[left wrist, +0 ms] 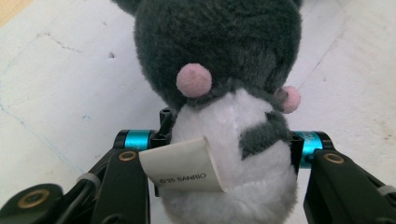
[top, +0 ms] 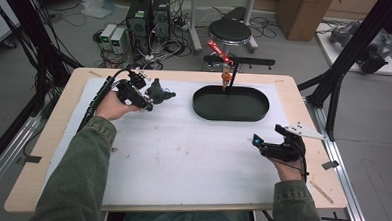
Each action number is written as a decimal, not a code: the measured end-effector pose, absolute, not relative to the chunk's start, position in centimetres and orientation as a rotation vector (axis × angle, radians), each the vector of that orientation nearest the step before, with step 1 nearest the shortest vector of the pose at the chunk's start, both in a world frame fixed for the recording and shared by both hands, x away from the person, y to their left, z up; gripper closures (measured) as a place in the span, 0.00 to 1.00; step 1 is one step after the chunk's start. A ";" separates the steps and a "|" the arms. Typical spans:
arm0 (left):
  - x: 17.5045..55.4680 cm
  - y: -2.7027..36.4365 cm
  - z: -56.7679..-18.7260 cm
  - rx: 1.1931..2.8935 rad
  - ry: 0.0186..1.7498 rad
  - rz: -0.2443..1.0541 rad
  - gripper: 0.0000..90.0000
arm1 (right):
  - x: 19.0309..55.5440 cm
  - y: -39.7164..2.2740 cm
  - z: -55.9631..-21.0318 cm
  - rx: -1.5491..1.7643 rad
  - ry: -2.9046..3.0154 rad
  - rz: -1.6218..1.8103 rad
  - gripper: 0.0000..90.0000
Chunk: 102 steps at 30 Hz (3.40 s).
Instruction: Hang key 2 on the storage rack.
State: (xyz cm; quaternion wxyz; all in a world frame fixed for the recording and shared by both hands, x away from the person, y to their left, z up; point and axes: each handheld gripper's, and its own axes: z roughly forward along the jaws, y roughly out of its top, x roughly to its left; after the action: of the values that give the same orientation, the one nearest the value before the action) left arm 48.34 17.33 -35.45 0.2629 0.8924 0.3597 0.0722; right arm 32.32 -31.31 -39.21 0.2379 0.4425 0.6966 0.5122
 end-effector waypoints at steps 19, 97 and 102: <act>47.1 16.4 -31.9 2.402 0.907 0.213 0.59 | 32.4 -31.4 -39.2 1.220 1.909 1.415 0.01; 52.0 5.1 -25.4 2.265 0.781 0.111 0.59 | 32.8 -31.2 -39.4 1.235 1.916 1.429 0.01; 52.3 4.4 -25.7 2.248 0.786 0.080 0.59 | 32.9 -31.1 -39.5 1.229 1.923 1.420 0.01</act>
State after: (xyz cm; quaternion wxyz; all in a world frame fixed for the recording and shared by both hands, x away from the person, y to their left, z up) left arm 52.35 4.44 -25.73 0.3703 0.8764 0.3064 0.0312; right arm 32.86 -31.14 -39.46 0.2250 0.4455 0.6971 0.5148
